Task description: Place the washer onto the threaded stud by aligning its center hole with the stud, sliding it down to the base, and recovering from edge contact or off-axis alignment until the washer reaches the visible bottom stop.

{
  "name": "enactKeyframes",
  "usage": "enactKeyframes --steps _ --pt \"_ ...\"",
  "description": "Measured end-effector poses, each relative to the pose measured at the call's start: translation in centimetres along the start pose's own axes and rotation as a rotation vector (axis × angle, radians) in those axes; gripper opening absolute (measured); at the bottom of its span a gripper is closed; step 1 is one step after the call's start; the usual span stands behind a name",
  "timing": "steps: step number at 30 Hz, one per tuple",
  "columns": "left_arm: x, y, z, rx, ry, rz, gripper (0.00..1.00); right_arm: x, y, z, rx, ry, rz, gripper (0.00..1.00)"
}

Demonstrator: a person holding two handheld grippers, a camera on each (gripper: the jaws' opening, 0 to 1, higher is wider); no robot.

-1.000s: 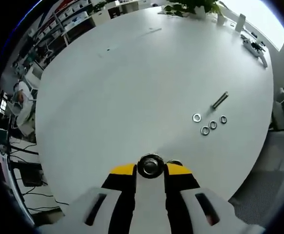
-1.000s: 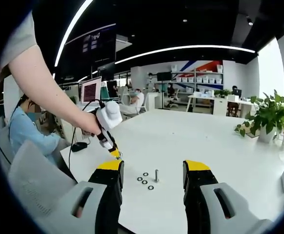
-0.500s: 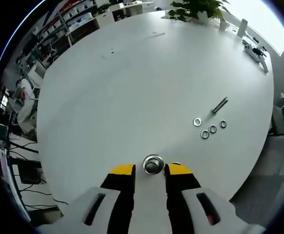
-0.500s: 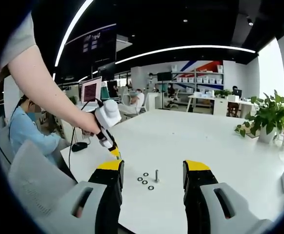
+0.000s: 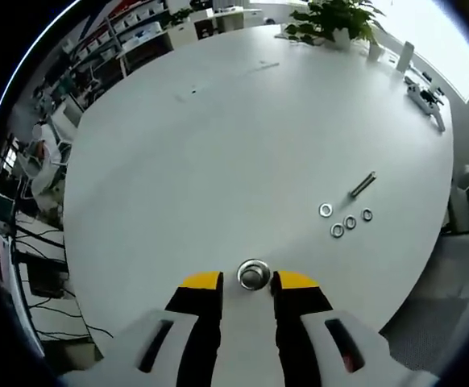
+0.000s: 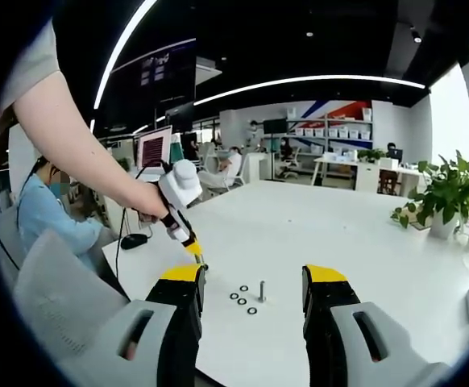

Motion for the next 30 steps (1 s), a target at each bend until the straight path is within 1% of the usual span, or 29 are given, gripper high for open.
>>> enactKeyframes --steps 6,8,11,16,20,26,30 --pt "-0.4 0.1 0.0 -0.007 -0.008 0.004 0.24 0.1 0.1 0.0 -0.006 0.004 0.007 0.51" --pt "-0.5 0.3 0.0 -0.019 -0.015 0.007 0.24 0.1 0.1 0.0 -0.008 0.004 0.008 0.51" --pt "-0.8 0.3 0.0 -0.044 -0.024 0.005 0.25 0.2 0.5 0.0 -0.034 0.009 0.020 0.51" --pt "-1.0 0.3 -0.1 -0.052 -0.044 0.011 0.25 0.3 0.6 0.0 -0.038 0.014 0.032 0.51" --pt "-1.0 0.2 -0.5 -0.060 -0.031 0.003 0.26 0.3 0.6 0.0 -0.035 0.013 0.033 0.51" --pt "-1.4 0.1 -1.4 -0.073 -0.031 0.007 0.26 0.3 0.7 0.0 -0.044 0.014 0.034 0.51" --pt "-1.7 0.0 -1.6 -0.076 -0.033 0.010 0.26 0.3 0.7 0.0 -0.040 0.013 0.034 0.51"
Point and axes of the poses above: the point that each gripper's makers call its tool centre point, and the gripper's own axes: x roughly forward along the fingers, y roughly to its left, z roughly out of its top, the point moved 7 cm from there along -x, roughly backward along the fingers, and after that the axes turned 7 degrees about z, right-handed, at the moved point
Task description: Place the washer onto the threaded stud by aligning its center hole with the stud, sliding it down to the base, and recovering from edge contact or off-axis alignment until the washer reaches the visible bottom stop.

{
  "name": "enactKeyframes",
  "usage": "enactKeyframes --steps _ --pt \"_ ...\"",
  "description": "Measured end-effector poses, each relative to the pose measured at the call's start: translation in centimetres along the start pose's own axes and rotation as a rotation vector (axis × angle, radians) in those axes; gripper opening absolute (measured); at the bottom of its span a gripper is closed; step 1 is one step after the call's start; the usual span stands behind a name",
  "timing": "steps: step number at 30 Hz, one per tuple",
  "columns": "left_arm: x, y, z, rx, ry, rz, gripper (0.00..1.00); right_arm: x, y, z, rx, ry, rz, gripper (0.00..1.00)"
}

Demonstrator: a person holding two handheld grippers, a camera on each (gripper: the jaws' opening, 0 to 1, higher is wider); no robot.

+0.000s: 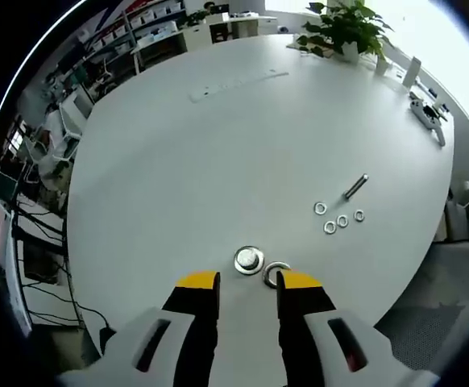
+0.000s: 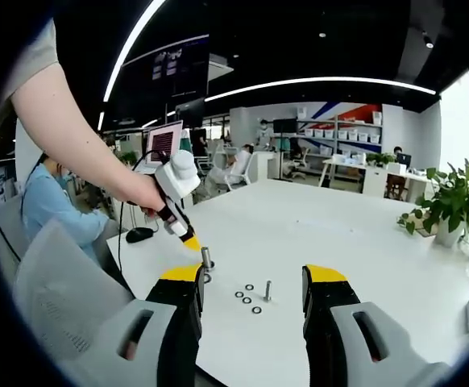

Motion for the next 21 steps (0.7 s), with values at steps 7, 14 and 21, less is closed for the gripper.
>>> enactKeyframes --steps 7,14,21 --pt "-0.1 -0.3 -0.4 -0.030 -0.008 -0.006 0.27 0.0 0.1 0.0 -0.004 0.003 0.005 0.51" --pt "-0.1 -0.7 -1.4 -0.028 -0.007 -0.002 0.27 0.1 0.1 -0.1 -0.005 0.005 0.008 0.51" --pt "-0.1 -1.0 -1.6 -0.032 -0.010 -0.007 0.27 0.0 0.1 -0.1 -0.004 0.005 0.008 0.51"
Point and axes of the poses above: the point that each gripper's makers call its tool centre point, and the gripper's own axes: x roughly forward along the fingers, y roughly to its left, z roughly out of its top, the point moved 7 cm from there along -x, roughly backward along the fingers, and after that the axes turned 7 degrees about z, right-handed, at the moved point
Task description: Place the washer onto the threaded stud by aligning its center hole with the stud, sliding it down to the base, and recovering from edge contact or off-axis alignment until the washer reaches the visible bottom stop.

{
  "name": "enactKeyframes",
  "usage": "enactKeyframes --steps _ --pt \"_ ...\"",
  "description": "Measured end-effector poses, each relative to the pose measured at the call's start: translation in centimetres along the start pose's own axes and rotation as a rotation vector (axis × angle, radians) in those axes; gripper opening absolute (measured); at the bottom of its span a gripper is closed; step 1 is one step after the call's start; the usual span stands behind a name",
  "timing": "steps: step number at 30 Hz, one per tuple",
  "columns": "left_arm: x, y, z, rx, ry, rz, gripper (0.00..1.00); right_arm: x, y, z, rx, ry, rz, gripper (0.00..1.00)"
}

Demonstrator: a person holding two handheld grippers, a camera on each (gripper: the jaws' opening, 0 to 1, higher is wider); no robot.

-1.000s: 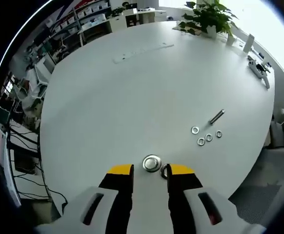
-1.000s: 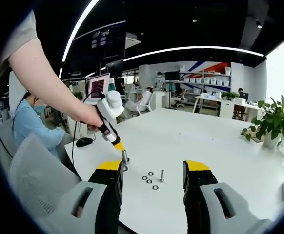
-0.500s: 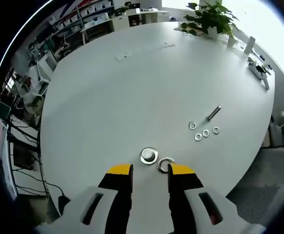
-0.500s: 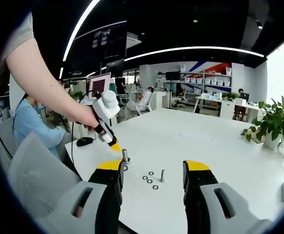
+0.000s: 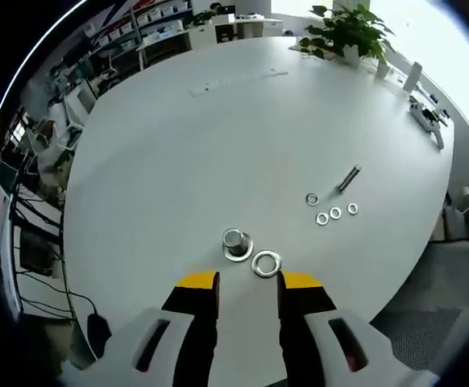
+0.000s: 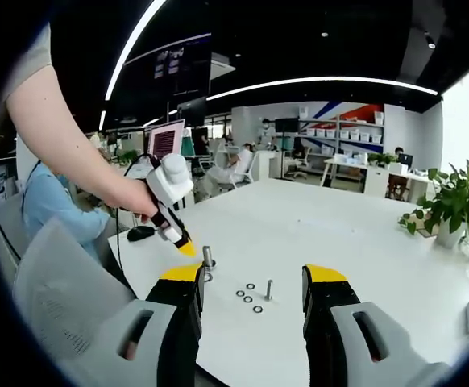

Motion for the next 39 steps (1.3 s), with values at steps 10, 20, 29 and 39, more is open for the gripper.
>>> enactKeyframes --steps 10,20,29,39 --pt "0.8 -0.9 -0.8 -0.005 0.015 0.000 0.27 0.0 -0.1 -0.1 -0.004 0.003 -0.002 0.51" --pt "1.3 -1.1 -1.5 -0.040 0.022 -0.008 0.28 0.0 -0.1 -0.1 -0.004 0.008 -0.004 0.51" --pt "1.7 -1.3 -2.2 -0.082 0.043 -0.021 0.28 -0.1 -0.3 -0.2 0.003 0.007 -0.019 0.51" --pt "2.7 -1.8 -1.7 -0.096 0.044 -0.032 0.29 0.0 -0.3 -0.2 0.002 0.012 -0.020 0.51"
Point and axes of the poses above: the point that each gripper's makers call its tool centre point, and the gripper's own axes: x roughly forward along the fingers, y roughly to its left, z roughly out of its top, the point moved 7 cm from there along -x, roughly backward along the fingers, and after that the axes turned 7 degrees about z, right-handed, at the moved point
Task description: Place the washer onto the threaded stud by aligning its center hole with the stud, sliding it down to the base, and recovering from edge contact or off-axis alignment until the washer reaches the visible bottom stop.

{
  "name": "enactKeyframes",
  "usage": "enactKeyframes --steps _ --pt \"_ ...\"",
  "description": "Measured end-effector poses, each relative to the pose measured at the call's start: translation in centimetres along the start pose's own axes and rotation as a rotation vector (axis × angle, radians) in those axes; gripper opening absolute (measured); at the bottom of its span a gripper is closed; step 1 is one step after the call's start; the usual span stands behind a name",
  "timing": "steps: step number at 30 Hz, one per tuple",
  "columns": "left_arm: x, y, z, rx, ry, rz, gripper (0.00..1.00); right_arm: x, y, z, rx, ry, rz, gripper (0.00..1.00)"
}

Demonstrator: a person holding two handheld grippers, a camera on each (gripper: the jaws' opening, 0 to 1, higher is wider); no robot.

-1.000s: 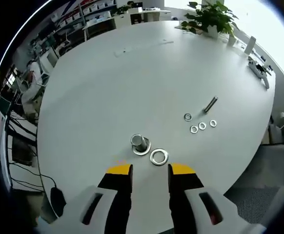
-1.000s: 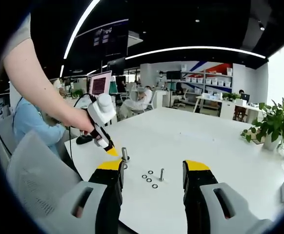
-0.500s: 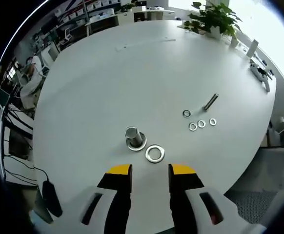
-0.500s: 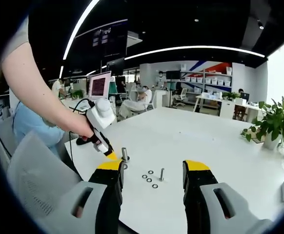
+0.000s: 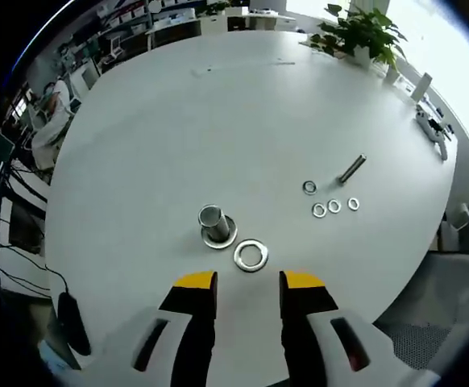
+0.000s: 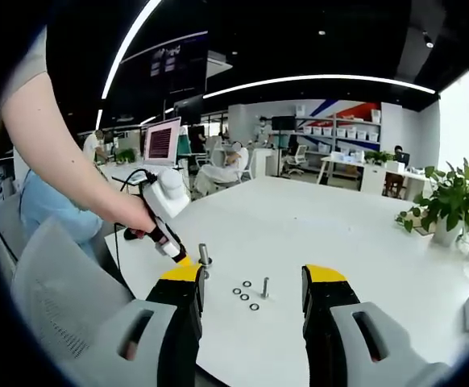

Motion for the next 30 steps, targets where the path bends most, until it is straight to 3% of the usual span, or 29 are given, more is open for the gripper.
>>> enactKeyframes --steps 30 --pt "1.6 -0.9 0.1 -0.078 0.048 0.002 0.29 -0.1 -0.2 0.2 0.017 -0.020 -0.010 0.51"
Point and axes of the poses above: the point that each gripper's makers call its tool centre point, and the gripper's own axes: x roughly forward along the fingers, y roughly to its left, z roughly out of its top, the point moved 7 cm from there along -x, roughly backward along the fingers, and after that the axes turned 7 degrees about z, right-handed, at the moved point
